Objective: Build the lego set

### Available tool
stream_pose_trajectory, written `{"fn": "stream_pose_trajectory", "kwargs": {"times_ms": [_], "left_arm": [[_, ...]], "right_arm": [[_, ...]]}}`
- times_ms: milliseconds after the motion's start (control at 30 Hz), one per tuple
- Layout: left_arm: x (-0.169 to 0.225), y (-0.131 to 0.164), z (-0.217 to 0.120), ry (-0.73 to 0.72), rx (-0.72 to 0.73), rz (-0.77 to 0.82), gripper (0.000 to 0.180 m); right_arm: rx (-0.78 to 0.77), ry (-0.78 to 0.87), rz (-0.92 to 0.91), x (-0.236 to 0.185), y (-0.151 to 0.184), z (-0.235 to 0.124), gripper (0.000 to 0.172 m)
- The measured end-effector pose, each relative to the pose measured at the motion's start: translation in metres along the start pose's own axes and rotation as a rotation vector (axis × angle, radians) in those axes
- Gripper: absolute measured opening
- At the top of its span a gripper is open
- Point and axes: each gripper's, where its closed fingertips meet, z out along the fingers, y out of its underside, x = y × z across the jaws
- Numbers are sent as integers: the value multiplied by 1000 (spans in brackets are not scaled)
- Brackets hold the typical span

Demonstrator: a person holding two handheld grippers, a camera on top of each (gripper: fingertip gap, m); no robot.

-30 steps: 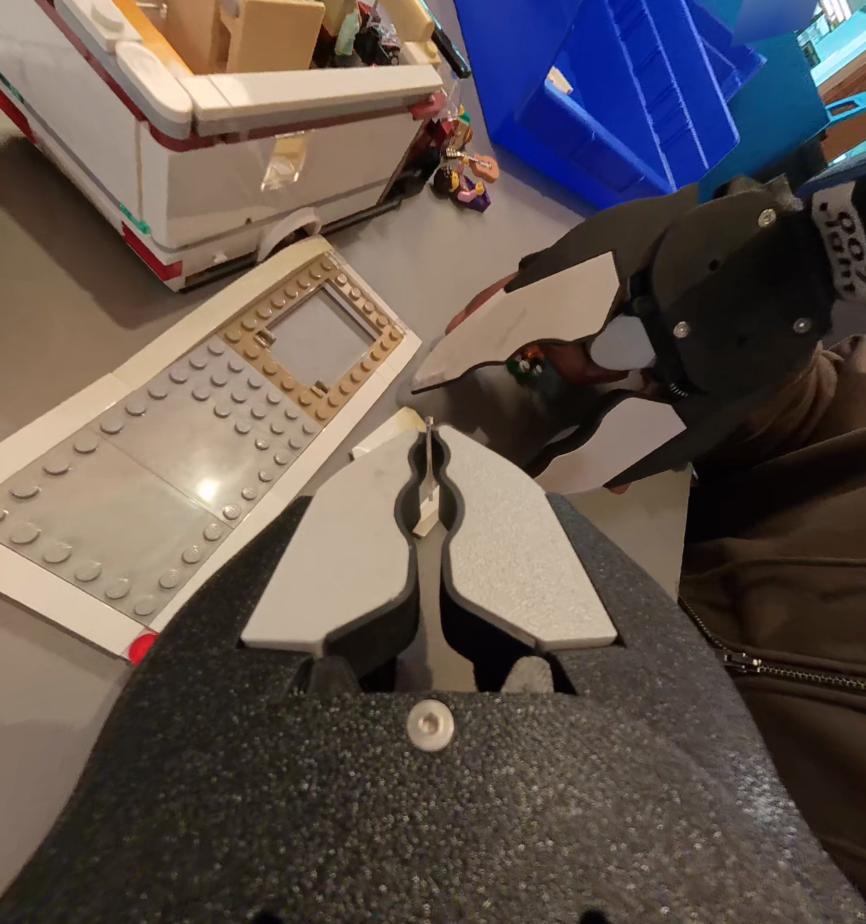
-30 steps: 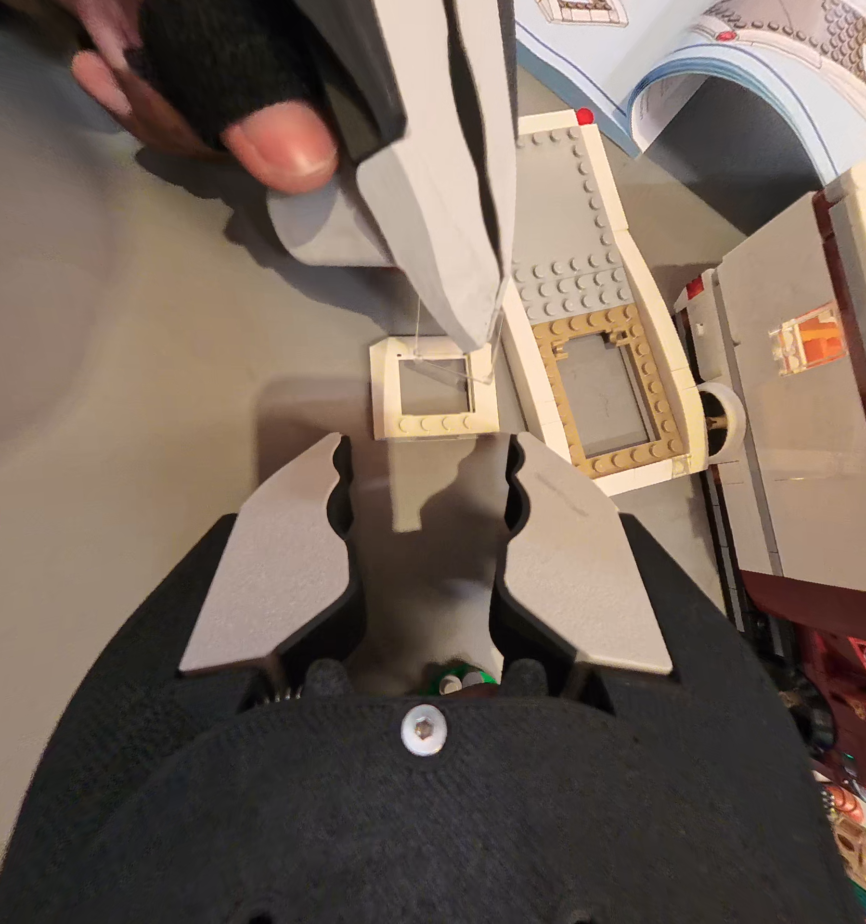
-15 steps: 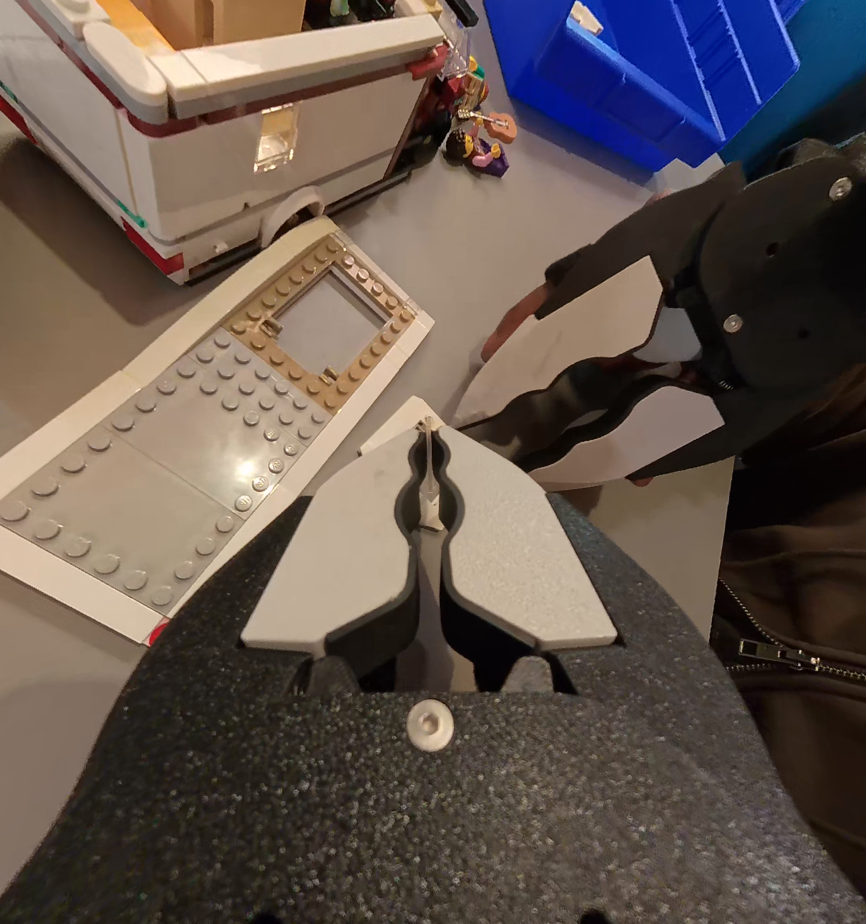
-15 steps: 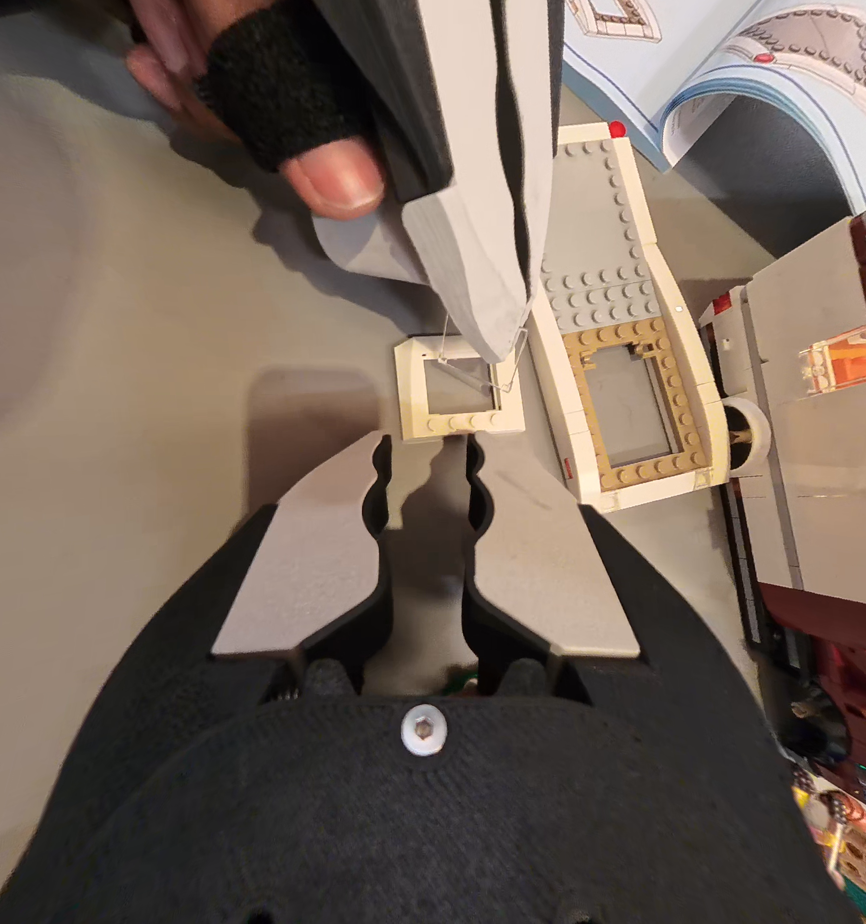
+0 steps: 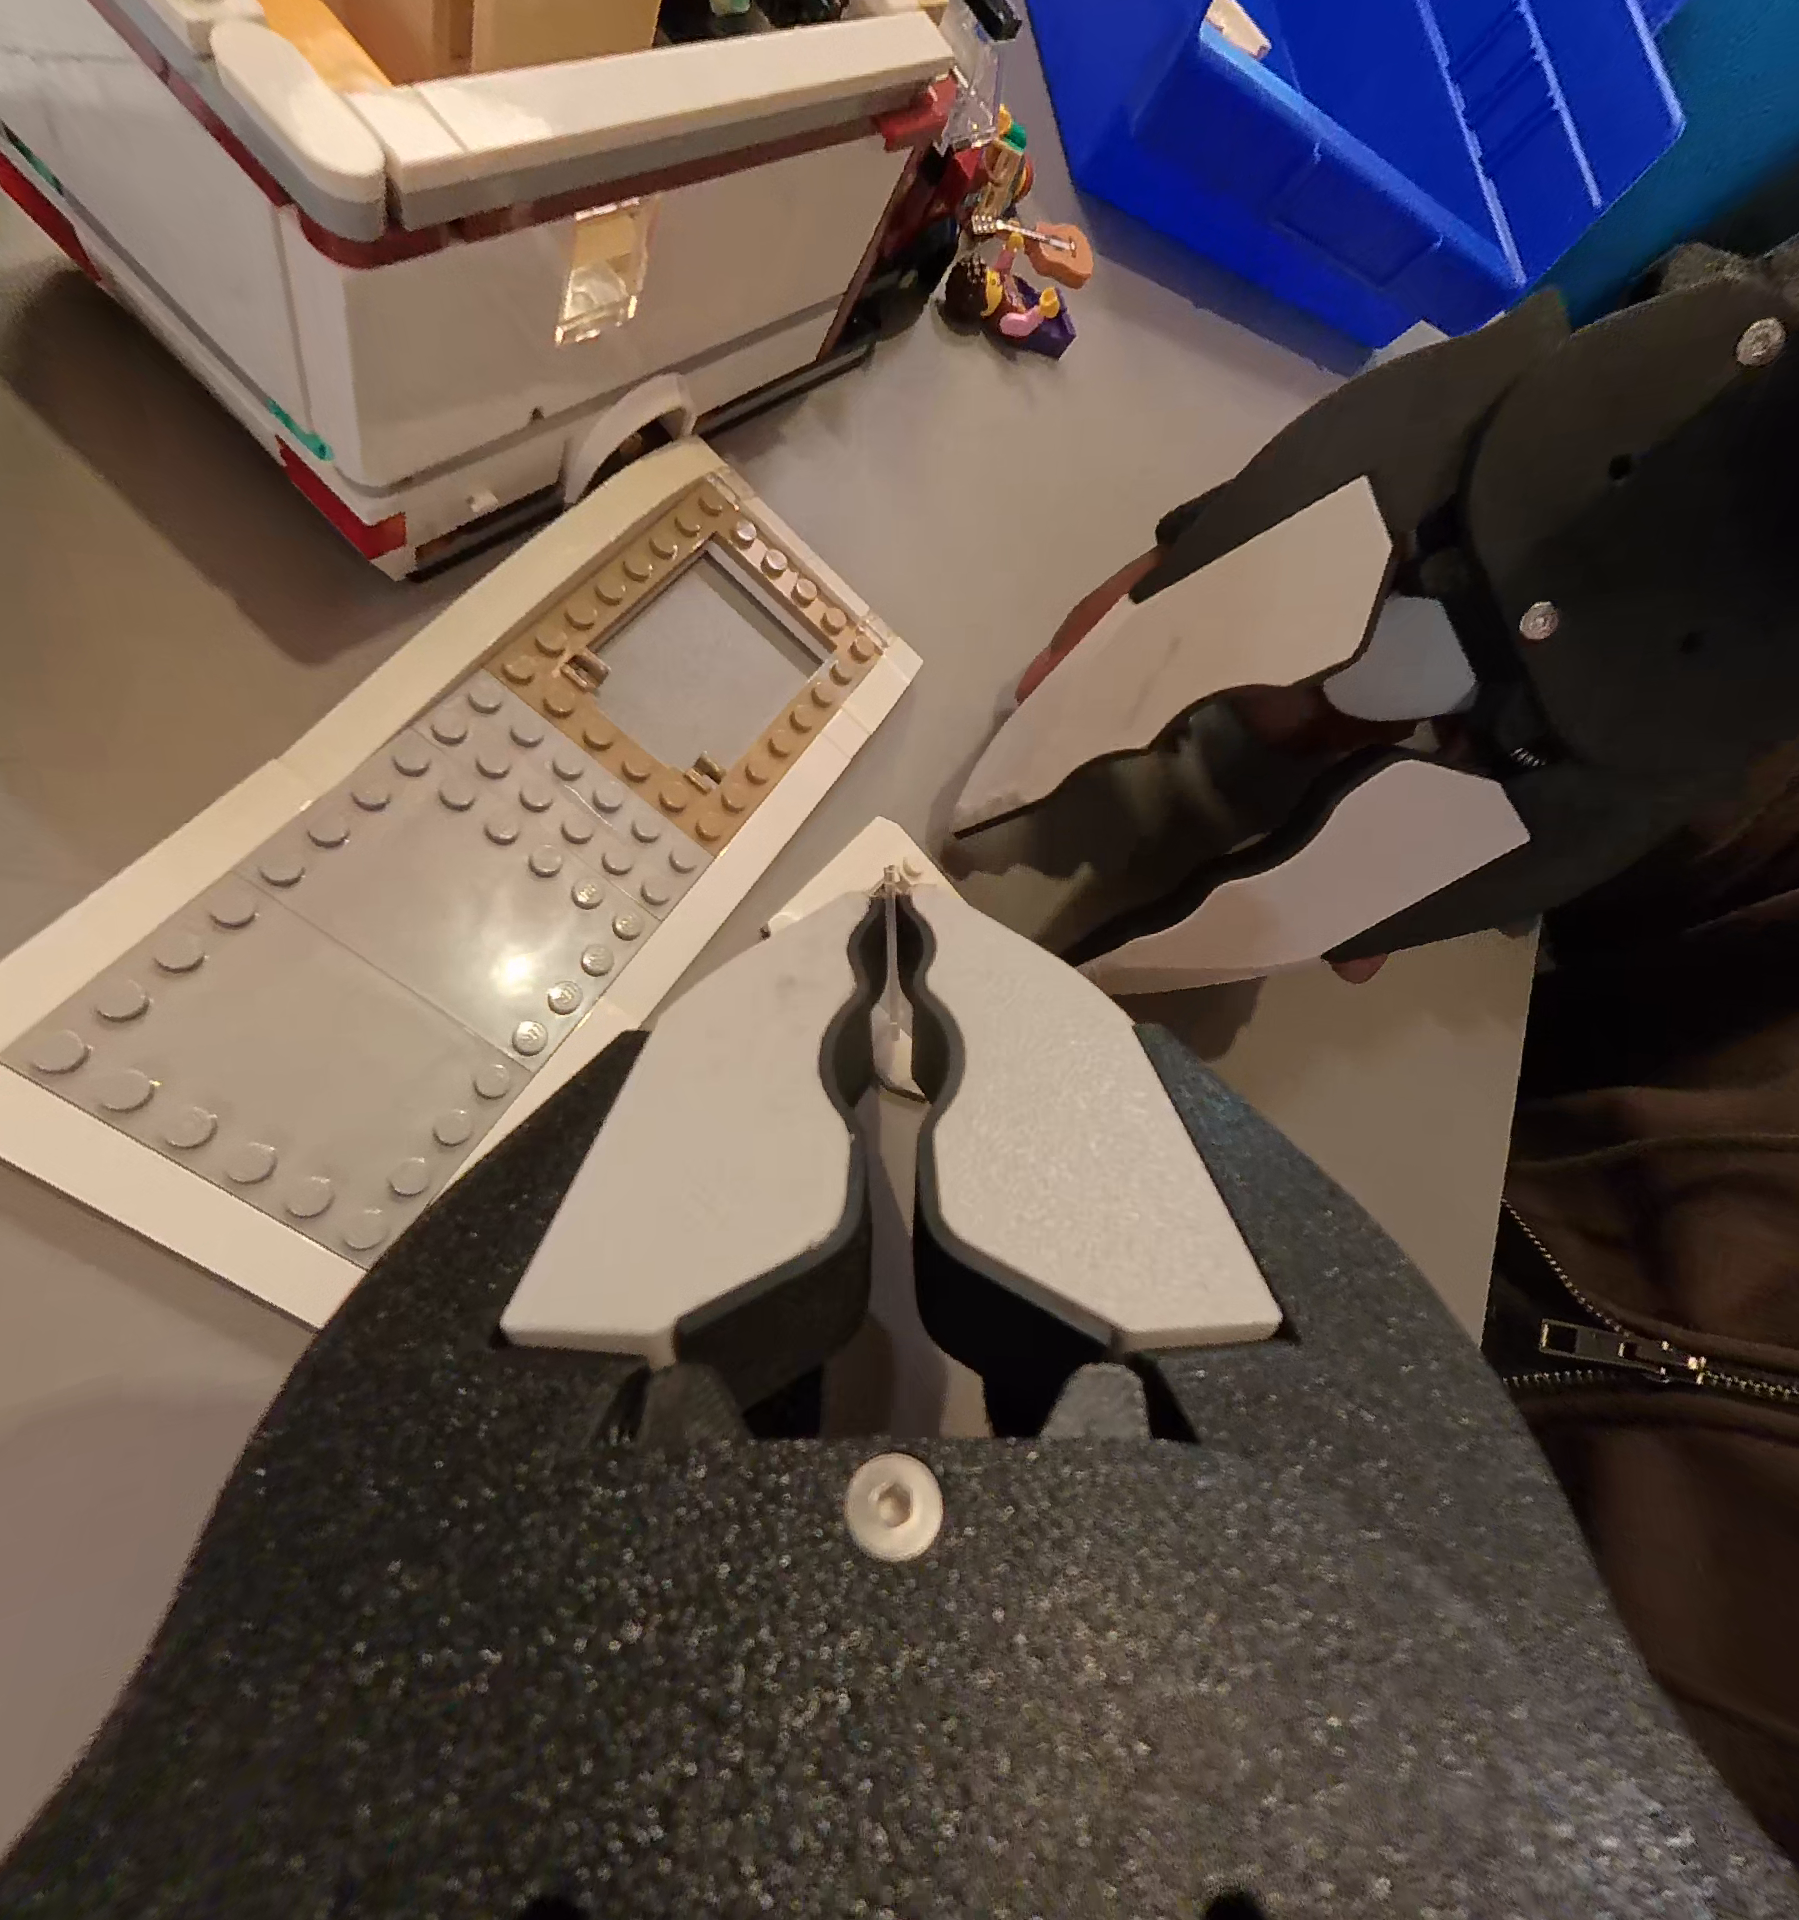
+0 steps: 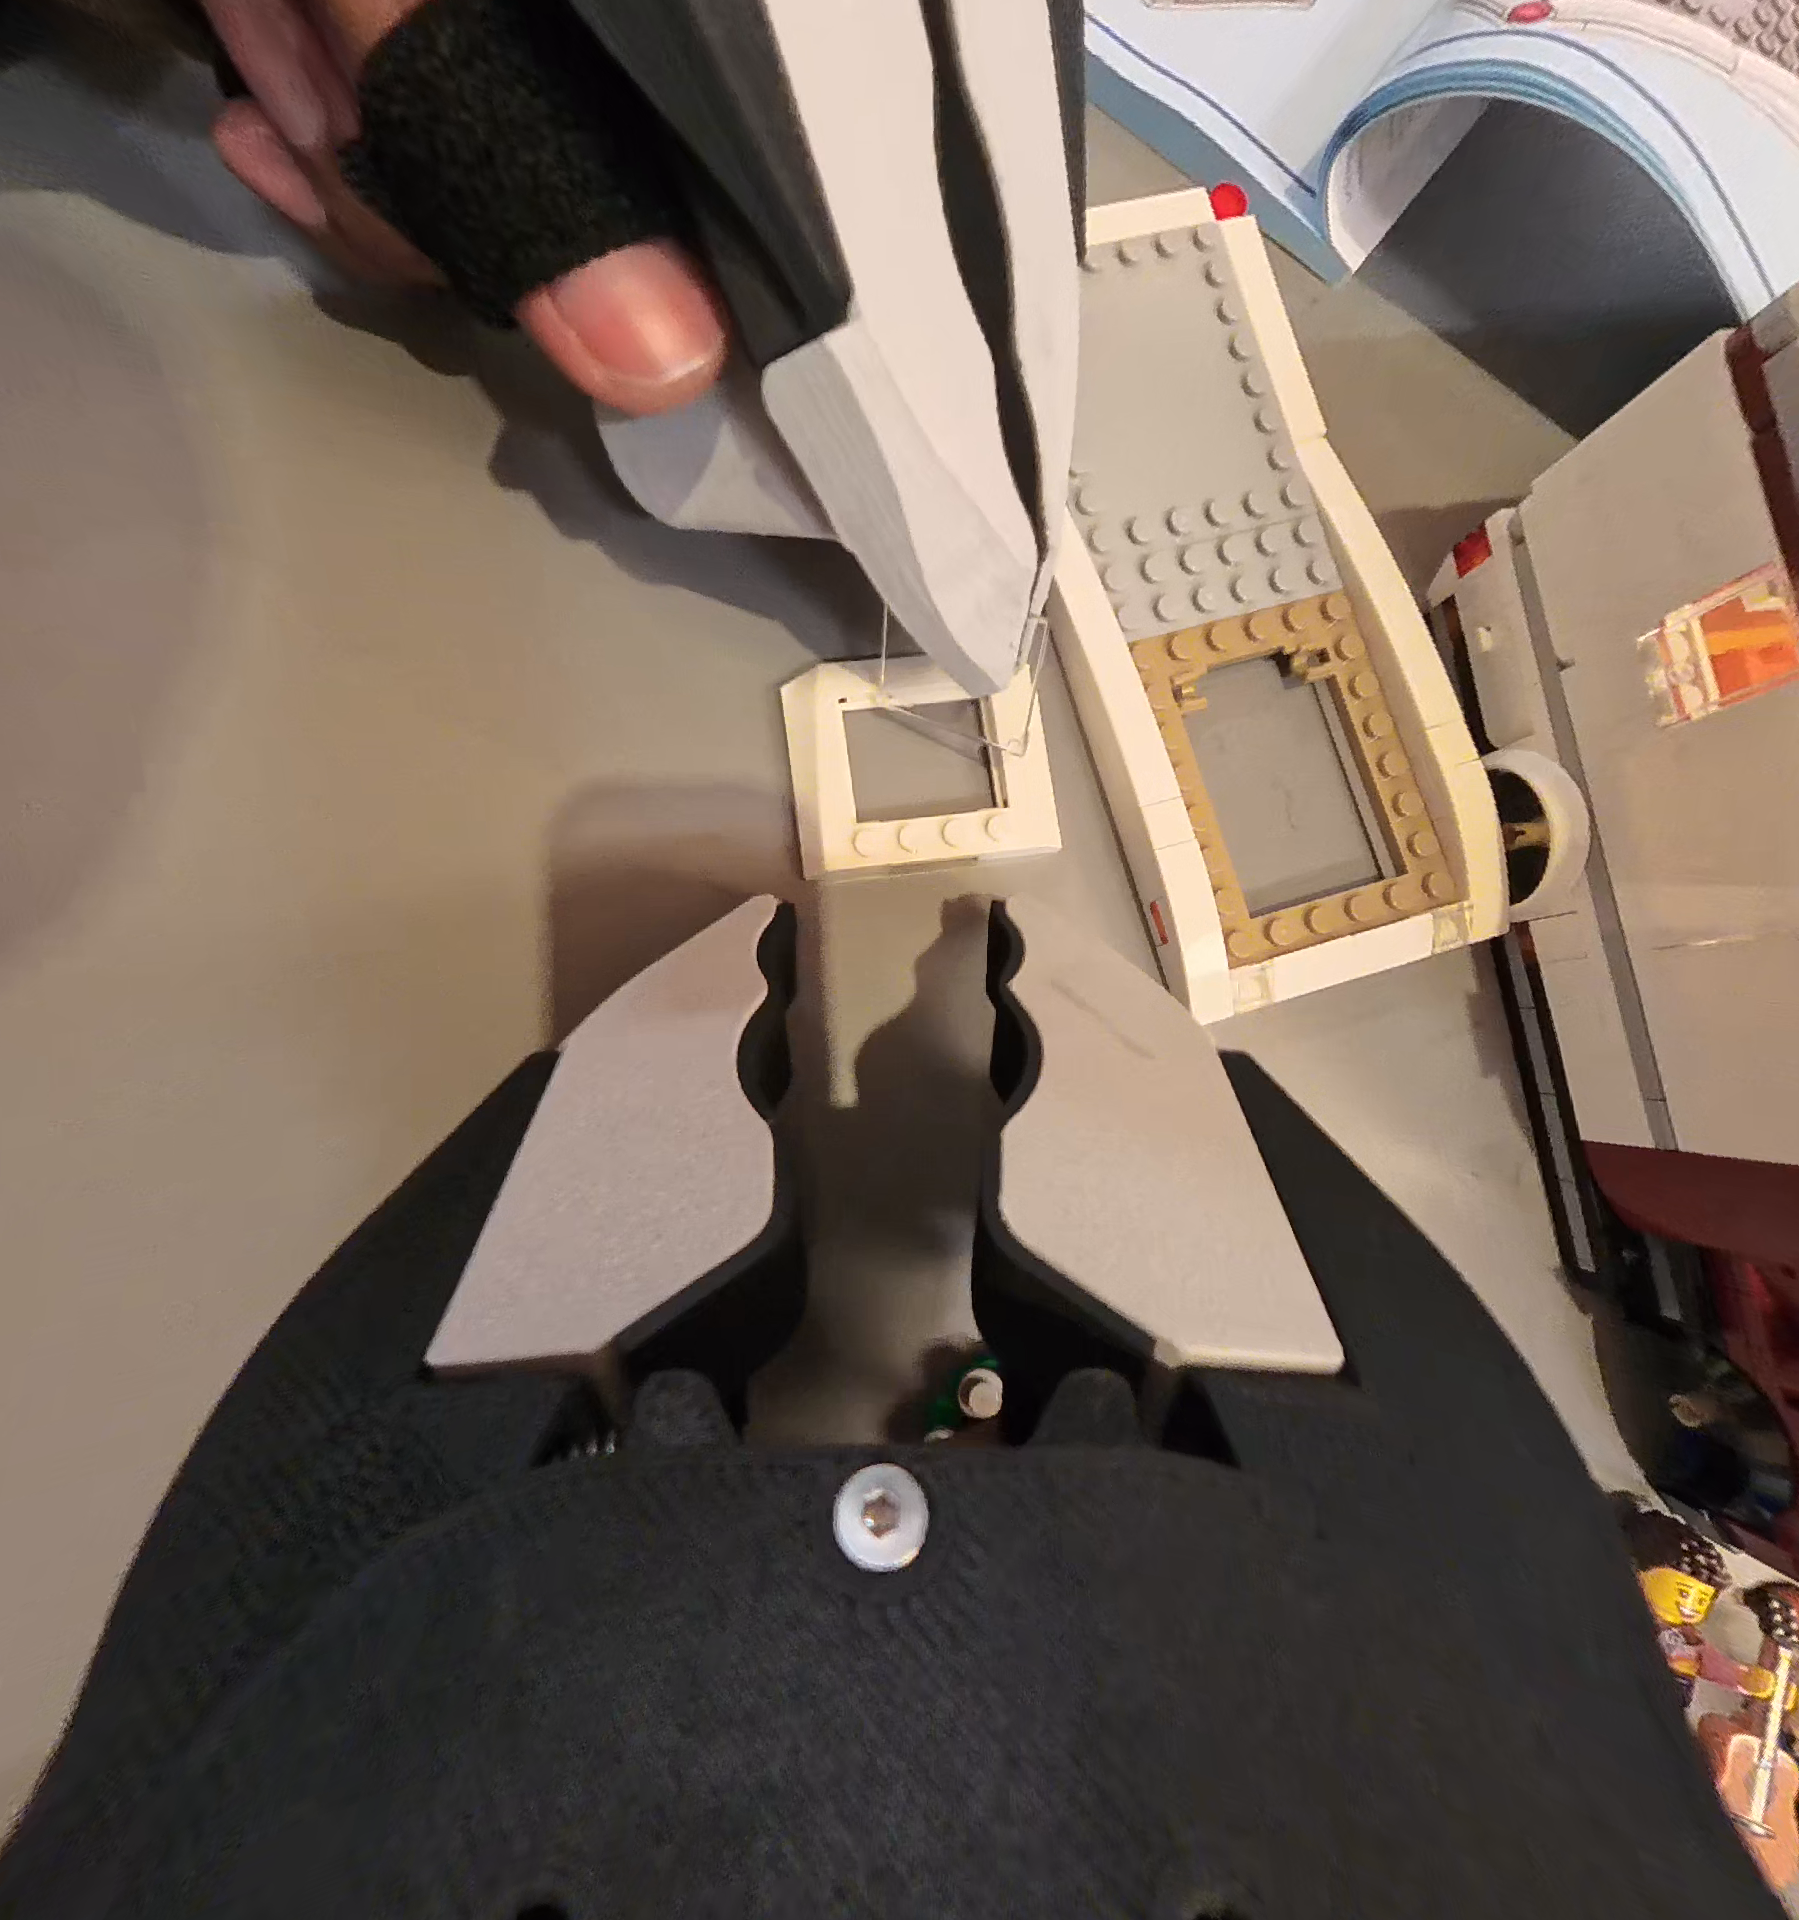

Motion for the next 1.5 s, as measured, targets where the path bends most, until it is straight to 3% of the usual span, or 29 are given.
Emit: {"fn": "stream_pose_trajectory", "kwargs": {"times_ms": [367,733,967,1167,1367,1500], "left_arm": [[1,2,1,-14,-13,14,2],[5,15,3,-88,-116,154,2],[35,42,-3,86,-202,264,2],[67,67,-4,210,-291,419,2],[65,63,-8,169,-231,398,2],[72,63,-25,180,-145,370,2]], "right_arm": [[-3,-4,39,4,0,1,43],[22,-139,-23,-42,-12,9,44],[77,-125,-67,-43,-5,-7,44],[78,-169,-188,-70,2,-9,49],[50,-110,-63,-81,-2,-6,42],[57,-162,-46,-105,-1,-12,42]]}}
